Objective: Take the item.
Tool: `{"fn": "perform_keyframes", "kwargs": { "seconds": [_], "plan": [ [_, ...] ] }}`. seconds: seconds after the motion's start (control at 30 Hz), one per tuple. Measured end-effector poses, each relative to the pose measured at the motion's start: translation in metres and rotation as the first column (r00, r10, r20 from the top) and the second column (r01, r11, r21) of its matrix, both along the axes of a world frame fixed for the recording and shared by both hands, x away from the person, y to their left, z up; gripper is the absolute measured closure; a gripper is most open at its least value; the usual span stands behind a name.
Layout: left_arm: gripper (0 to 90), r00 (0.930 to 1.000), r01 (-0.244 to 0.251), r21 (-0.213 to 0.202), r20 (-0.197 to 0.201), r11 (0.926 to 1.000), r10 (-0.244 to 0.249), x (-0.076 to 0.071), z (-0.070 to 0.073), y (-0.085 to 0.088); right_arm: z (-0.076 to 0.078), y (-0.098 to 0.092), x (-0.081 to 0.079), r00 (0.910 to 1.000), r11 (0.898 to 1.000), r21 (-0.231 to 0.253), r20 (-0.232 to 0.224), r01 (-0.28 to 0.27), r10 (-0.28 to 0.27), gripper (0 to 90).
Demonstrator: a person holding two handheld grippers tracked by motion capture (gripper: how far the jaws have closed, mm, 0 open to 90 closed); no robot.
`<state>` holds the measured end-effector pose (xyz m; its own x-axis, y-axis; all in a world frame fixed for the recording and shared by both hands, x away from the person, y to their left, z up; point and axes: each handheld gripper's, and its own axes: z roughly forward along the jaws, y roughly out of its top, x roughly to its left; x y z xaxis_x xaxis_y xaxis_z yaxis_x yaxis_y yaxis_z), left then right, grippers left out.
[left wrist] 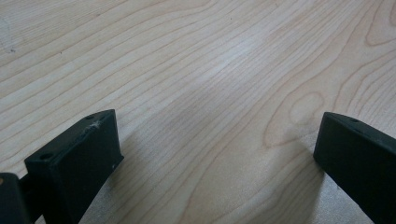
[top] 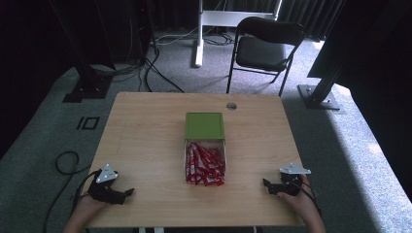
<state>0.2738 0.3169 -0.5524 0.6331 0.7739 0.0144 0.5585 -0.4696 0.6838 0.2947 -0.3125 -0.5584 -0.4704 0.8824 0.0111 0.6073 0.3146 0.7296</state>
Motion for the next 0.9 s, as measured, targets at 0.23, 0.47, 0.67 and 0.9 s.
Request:
{"fn": "perform_keyframes", "kwargs": {
  "seconds": [0.23,0.47,0.67,0.9],
  "plan": [
    [1.4,1.0000,0.000,0.000,0.000,1.0000,0.000,0.0000,0.0000,0.0000,0.0000,0.0000,0.0000,1.0000,1.000,0.000,-0.001,0.000,0.000,12.8],
    [1.4,1.0000,0.000,0.000,0.000,1.0000,0.000,0.0000,0.0000,0.0000,0.0000,0.0001,0.0000,1.0000,1.000,-0.001,0.000,0.000,0.000,12.8],
    [1.4,1.0000,0.002,0.001,0.001,1.0000,-0.002,0.0002,0.0000,0.0001,0.0001,0.0018,-0.0001,0.9999,1.000,-0.002,0.000,0.015,-0.015,12.7],
    [1.4,1.0000,0.002,0.001,0.001,1.0000,-0.002,0.0002,0.0000,0.0001,0.0005,0.0036,0.0002,0.9997,1.000,0.002,0.000,0.023,-0.023,13.3]
  ]
}}
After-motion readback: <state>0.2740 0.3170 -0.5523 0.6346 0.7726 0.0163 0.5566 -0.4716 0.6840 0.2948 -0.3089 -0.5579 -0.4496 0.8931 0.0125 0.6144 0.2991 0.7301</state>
